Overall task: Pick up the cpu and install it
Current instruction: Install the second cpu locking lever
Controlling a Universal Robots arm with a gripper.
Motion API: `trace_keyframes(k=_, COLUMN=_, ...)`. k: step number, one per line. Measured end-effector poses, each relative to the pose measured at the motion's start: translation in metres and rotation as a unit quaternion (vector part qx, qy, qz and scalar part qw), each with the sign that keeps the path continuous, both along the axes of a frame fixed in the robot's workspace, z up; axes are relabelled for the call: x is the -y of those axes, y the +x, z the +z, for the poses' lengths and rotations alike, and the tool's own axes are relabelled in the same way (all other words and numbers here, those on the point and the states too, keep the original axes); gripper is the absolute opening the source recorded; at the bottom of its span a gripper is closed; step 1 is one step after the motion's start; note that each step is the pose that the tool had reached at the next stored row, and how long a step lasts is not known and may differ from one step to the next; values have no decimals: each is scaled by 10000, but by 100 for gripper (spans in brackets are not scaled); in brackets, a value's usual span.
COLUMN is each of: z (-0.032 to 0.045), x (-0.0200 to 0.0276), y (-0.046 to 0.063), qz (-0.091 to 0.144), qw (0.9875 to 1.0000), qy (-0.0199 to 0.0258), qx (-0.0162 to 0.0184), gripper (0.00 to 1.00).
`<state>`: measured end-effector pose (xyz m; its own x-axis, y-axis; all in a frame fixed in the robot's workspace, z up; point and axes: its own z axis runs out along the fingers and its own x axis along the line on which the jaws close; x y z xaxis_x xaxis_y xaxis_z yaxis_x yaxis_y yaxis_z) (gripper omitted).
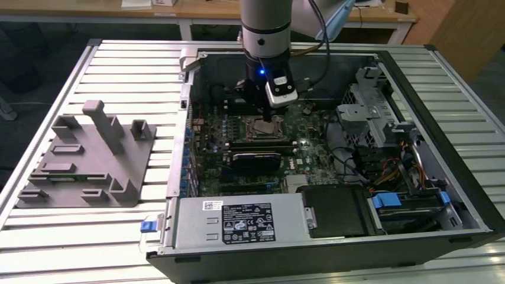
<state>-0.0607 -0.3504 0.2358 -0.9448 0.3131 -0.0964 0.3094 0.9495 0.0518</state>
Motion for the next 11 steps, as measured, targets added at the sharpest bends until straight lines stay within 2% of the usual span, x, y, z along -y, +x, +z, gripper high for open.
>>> trace_keyframes(k=11, z=-1, x=69, y=6, qz=0, qw=10000, qy=-6, qx=0, gripper=11)
